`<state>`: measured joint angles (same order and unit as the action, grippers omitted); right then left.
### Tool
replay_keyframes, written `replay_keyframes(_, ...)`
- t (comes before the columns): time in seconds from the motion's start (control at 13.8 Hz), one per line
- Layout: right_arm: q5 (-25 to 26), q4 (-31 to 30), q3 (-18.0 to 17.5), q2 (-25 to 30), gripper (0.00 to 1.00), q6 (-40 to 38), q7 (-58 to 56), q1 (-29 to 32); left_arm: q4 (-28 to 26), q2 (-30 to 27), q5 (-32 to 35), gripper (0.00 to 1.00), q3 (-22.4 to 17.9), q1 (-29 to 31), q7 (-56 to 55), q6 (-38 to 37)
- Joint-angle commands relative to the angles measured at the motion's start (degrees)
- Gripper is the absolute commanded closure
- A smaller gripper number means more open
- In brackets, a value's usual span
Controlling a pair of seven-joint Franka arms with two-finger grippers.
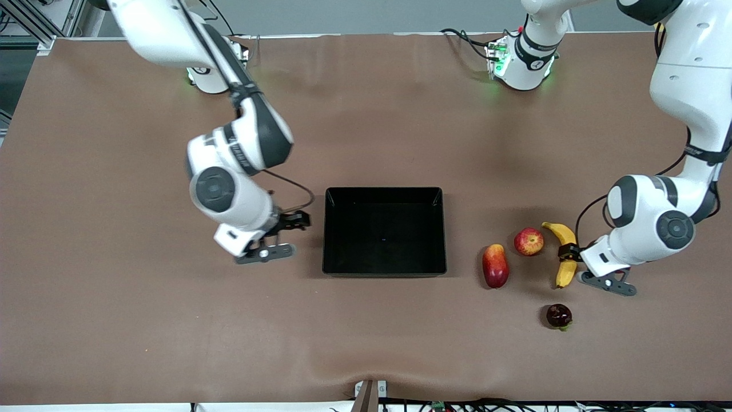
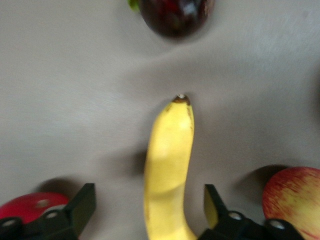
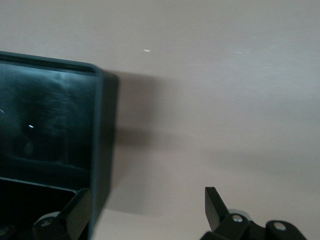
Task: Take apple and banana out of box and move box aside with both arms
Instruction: 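Raise the left gripper away while the right gripper grasps the box rim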
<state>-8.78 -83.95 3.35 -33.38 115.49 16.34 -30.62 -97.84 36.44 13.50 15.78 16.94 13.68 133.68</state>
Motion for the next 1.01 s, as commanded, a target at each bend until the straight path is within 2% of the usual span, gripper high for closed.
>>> replay_keyframes(0.0, -0.3, 1.0, 0.6, -3.5, 0.00, 4.8, 5.1, -3.8, -1.1, -9.2, 0.0, 0.00, 0.6, 0.4, -0.8, -6.3)
replay_keyframes(0.22, 0.5, 0.9, 0.7, -6.8, 0.00, 10.5, 7.5, -6.7, -0.7, -17.1, -0.3, 0.00, 0.7, 0.3, -4.7, -12.1)
replay_keyframes(0.36, 1.2, 0.4, 0.8, -7.7, 0.00, 11.1, 7.6, -6.9, -0.8, -21.7, -0.4, 0.00, 1.0, 0.3, -7.0, -15.8)
replay_keyframes(0.43, 1.9, 0.2, 0.8, -7.9, 0.04, 11.1, 7.6, -6.8, -0.5, -23.9, -0.7, 0.00, 1.4, 0.3, -8.1, -18.2)
replay_keyframes(0.51, 2.2, 0.1, 0.8, -8.1, 0.27, 11.1, 7.6, -6.8, 0.0, -26.3, -2.6, 0.00, 1.5, 0.3, -9.2, -20.5)
replay_keyframes(0.65, 2.2, -0.9, 0.8, -8.4, 0.82, 11.0, 7.7, -6.6, 2.2, -29.7, -7.7, 0.00, 1.4, 0.5, -10.2, -26.9)
replay_keyframes(0.72, 2.0, -1.5, 0.8, -8.4, 1.00, 10.9, 8.6, -6.3, 3.6, -30.9, -8.9, 0.00, 1.4, 0.5, -10.3, -30.4)
replay_keyframes(0.94, 1.8, -1.0, 0.8, -7.9, 1.00, 10.3, 18.2, -6.1, 6.7, -33.7, -10.0, 0.00, 1.2, 0.5, -11.5, -38.9)
